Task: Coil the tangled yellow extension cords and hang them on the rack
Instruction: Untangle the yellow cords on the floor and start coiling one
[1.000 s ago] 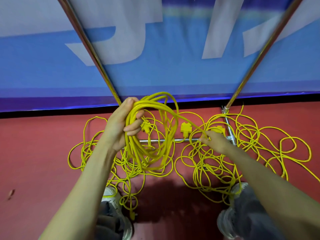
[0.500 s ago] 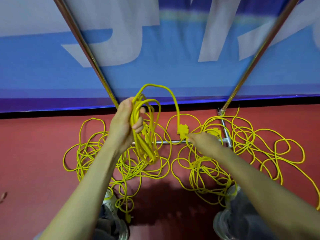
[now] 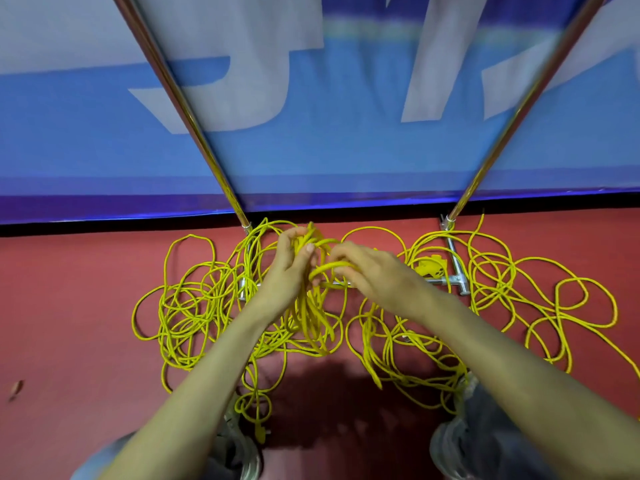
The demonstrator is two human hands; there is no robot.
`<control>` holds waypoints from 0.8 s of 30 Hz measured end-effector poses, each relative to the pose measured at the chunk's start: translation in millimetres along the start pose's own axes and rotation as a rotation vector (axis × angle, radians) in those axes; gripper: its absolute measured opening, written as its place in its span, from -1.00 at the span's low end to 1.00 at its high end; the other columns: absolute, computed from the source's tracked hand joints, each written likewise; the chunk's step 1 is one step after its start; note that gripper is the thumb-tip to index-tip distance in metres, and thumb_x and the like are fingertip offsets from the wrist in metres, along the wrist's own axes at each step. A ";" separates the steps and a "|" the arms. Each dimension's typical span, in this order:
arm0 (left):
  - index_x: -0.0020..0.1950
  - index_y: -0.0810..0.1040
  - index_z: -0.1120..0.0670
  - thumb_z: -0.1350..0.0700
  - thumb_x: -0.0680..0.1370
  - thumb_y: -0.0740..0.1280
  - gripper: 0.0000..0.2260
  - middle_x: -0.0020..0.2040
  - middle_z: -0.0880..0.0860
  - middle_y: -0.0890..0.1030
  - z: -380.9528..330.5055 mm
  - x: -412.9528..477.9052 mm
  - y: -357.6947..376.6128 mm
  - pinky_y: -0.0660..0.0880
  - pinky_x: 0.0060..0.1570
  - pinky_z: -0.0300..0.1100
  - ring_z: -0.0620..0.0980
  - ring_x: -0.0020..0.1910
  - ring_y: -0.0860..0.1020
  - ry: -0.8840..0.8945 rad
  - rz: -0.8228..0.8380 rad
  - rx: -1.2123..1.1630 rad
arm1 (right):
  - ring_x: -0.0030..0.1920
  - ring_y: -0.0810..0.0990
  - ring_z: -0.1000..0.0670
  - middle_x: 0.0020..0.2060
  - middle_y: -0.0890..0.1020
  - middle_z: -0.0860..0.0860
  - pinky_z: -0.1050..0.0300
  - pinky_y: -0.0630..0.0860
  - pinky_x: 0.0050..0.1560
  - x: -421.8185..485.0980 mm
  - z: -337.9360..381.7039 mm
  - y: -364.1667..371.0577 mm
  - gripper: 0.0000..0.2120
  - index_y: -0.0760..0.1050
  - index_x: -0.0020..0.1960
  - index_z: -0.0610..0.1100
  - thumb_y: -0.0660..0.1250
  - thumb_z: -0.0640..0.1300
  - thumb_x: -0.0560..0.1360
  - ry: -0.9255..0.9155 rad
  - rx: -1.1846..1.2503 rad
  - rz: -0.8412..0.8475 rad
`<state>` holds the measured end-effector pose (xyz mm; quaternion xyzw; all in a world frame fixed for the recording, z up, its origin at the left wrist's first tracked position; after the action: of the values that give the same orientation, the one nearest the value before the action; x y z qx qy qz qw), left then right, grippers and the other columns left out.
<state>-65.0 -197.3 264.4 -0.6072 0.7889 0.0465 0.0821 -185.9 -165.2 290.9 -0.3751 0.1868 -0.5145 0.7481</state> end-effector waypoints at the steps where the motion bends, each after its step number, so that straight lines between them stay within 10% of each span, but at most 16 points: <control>1: 0.29 0.27 0.07 0.19 0.67 0.12 -0.80 -0.27 0.00 0.43 -2.1 -0.2 0.2 0.37 -0.46 -0.31 -0.13 -0.47 0.42 -0.014 0.005 -0.039 | -0.11 0.56 -0.05 -0.12 0.57 -0.01 0.10 0.44 -0.08 -1.6 -9.1 -2.5 -0.83 0.42 0.12 -0.14 0.24 -0.08 0.57 0.060 0.076 -0.068; 7: 0.18 0.39 0.04 0.17 0.66 0.14 -0.88 -0.35 -0.01 0.44 -19.1 7.2 -21.6 0.34 -0.54 -0.31 -0.08 -0.47 0.37 -0.070 -0.067 -0.342 | -0.24 0.41 0.03 -0.29 0.51 -0.03 0.05 0.41 -0.15 -24.4 -58.2 37.7 -0.84 0.36 -0.13 -0.07 0.31 -0.06 0.55 0.329 0.234 0.272; 18: 0.14 0.39 0.06 0.19 0.67 0.11 -0.89 -0.34 -0.01 0.43 -29.4 13.6 -56.6 0.31 -0.57 -0.34 -0.13 -0.51 0.39 -0.048 -0.172 -0.501 | -0.19 0.46 0.01 -0.17 0.44 -0.02 0.11 0.41 -0.11 -54.0 -127.3 34.1 -0.76 0.30 -0.17 0.02 0.16 -0.29 0.56 0.520 0.031 0.318; 21: 0.14 0.38 0.06 0.18 0.68 0.10 -0.89 -0.30 0.01 0.39 -36.2 11.2 -53.5 0.30 -0.54 -0.35 -0.14 -0.52 0.35 -0.013 -0.165 -0.466 | -0.01 0.50 0.10 0.03 0.49 -0.02 0.42 0.39 -0.10 -48.4 -114.8 32.6 -0.78 0.40 0.15 -0.11 0.27 -0.30 0.53 0.551 0.240 0.261; 24: 0.20 0.33 0.08 0.18 0.68 0.09 -0.88 -0.29 0.01 0.38 -35.4 7.7 -34.5 0.30 -0.53 -0.35 -0.15 -0.53 0.35 0.006 -0.173 -0.368 | 0.21 0.47 0.05 0.20 0.50 -0.05 0.21 0.41 0.19 -29.3 -70.8 54.8 -0.62 0.40 0.29 -0.19 0.33 -0.34 0.49 0.463 0.425 0.309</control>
<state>-36.2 -219.8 298.6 -0.6778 0.7121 0.1807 -0.0286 -210.2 -154.3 200.5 -0.0516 0.2948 -0.4939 0.8164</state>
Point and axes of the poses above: each hand's wrist, its own x-axis towards the middle knuckle, its own y-axis out of the palm, z = x × y, the point moved 8 cm from there along x, towards the middle knuckle
